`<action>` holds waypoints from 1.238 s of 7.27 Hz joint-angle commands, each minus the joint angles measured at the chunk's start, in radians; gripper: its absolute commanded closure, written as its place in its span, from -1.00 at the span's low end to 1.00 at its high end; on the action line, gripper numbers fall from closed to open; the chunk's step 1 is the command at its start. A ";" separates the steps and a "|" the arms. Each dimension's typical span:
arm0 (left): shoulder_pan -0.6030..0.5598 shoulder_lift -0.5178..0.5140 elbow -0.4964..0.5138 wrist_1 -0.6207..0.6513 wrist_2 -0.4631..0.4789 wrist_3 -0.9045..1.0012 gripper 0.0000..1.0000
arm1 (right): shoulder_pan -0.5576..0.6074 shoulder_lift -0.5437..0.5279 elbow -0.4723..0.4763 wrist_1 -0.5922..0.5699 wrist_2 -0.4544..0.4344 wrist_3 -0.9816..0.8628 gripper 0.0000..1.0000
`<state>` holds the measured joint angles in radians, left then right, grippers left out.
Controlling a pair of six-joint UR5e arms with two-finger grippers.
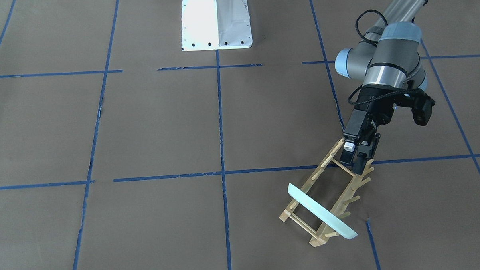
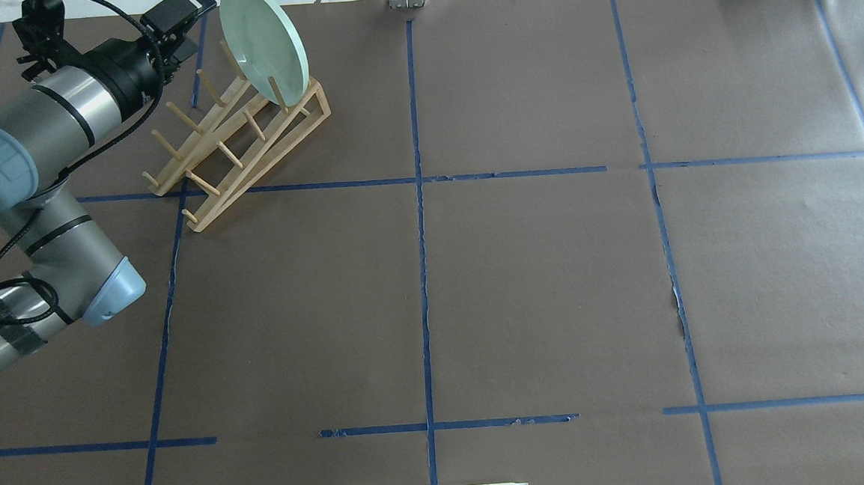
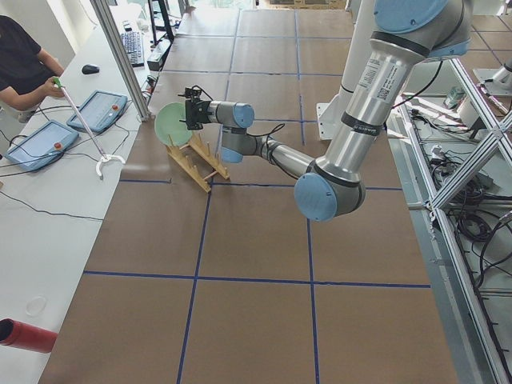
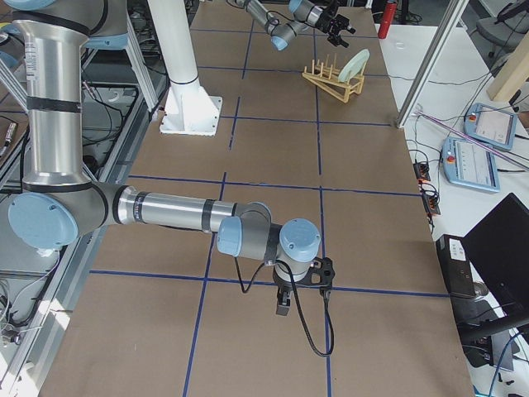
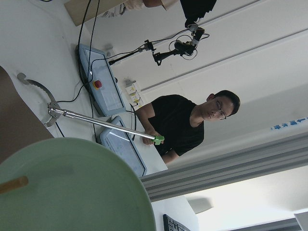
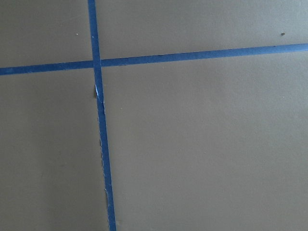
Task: Place plate on rack
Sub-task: 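Lower the upright plate into the rack slots with the left gripper, then open the left gripper and withdraw it away from the rack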
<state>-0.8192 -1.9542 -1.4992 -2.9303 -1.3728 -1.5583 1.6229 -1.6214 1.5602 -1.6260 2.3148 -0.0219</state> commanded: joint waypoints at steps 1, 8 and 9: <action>-0.003 0.148 -0.171 0.141 -0.005 0.347 -1.00 | 0.000 0.000 0.001 0.000 0.000 -0.001 -1.00; -0.367 0.212 -0.276 0.710 -0.501 1.122 -1.00 | 0.000 0.000 0.001 0.000 0.000 0.000 -1.00; -0.421 0.178 -0.267 0.831 -0.584 1.212 -1.00 | 0.000 0.000 0.001 0.000 0.000 0.000 -1.00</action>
<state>-1.1671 -1.7465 -1.7716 -2.2332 -1.8483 -0.4645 1.6229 -1.6214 1.5612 -1.6260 2.3148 -0.0219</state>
